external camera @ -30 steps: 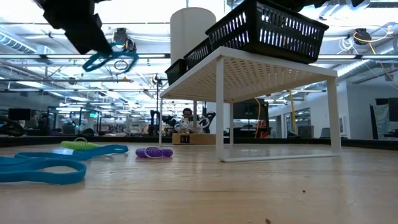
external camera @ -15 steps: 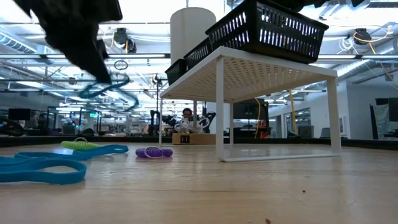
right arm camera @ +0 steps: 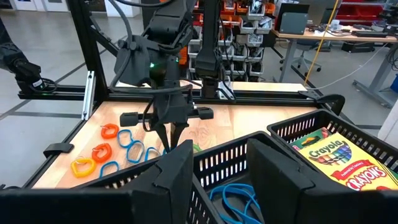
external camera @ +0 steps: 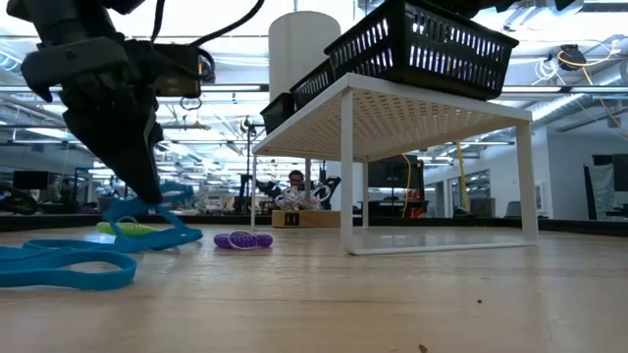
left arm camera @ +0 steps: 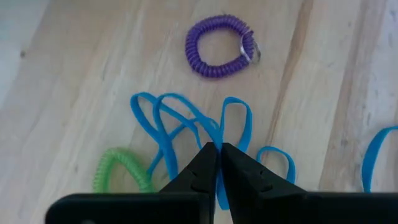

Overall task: Pick & Place Office Desk Supplies
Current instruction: Put the blue rubber band into the middle black bin on the shelf

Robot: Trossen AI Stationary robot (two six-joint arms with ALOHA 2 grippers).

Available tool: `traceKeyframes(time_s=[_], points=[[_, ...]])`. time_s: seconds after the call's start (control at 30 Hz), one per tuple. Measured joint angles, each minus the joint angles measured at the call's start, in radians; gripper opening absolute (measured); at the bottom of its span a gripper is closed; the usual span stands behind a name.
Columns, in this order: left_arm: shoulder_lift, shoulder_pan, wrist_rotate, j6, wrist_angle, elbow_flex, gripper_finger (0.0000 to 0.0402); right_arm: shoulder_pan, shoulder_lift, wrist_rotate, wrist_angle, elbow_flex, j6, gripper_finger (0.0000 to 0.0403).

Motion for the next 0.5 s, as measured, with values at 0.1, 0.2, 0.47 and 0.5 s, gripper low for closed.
traceKeyframes(time_s=[0.1,0.2,0.47,0.5], points=[[0.000,0.001,0.019,-0.004,0.006,0.000,0.0031,0.000,0.000,0.000,0.000,0.000,0.000,0.0139],[0.000,0.008,0.035,-0.010,0.022,0.000,0.0031,0.000,0.000,0.000,0.000,0.000,0.000,0.0139],[0.000,0.033,0.047,-0.012,0.042,0.000,0.0031,0.000,0.000,0.000,0.000,0.000,-0.001,0.0139],[0.000,0.038,0.046,0.001,0.043,0.000,0.0031,0.000,0.000,0.000,0.000,0.000,-0.003,0.0139]])
